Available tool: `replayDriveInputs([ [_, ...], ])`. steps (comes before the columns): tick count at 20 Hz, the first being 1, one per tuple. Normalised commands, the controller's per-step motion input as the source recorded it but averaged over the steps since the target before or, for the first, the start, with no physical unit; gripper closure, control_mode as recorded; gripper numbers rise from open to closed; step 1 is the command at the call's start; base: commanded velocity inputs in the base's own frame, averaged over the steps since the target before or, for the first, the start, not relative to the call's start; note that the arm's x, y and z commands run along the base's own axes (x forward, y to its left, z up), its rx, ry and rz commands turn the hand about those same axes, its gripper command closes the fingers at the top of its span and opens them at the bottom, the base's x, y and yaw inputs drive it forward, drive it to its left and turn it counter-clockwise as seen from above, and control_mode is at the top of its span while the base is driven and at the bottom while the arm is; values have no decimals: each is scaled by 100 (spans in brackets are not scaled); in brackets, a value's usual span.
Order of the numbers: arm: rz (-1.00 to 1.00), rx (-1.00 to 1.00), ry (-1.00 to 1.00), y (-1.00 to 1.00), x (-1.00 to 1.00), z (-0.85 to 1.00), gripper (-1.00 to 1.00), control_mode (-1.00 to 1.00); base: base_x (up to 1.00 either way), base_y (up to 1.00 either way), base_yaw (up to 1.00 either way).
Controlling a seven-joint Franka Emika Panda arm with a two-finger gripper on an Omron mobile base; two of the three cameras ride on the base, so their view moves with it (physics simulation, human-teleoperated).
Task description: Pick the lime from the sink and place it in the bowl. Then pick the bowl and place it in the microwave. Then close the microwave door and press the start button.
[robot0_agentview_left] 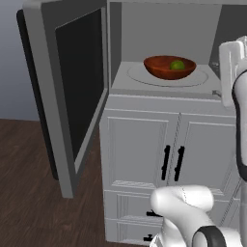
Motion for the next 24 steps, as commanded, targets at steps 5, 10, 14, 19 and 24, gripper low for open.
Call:
replayDriveInputs([
  [5,1,11,-14,23,-100,0,-100,-100,0,0,0],
  [10,0,10,-17,9,-98,0,-100,-100,0,0,0],
  [14,0,7,-15,14,-84,0,-100,-100,0,0,0],
  [19,0,3,-15,36,-72,-1,-100,-100,0,0,0],
  [24,1,2,-11,54,-80,-2,-100,-100,0,0,0],
])
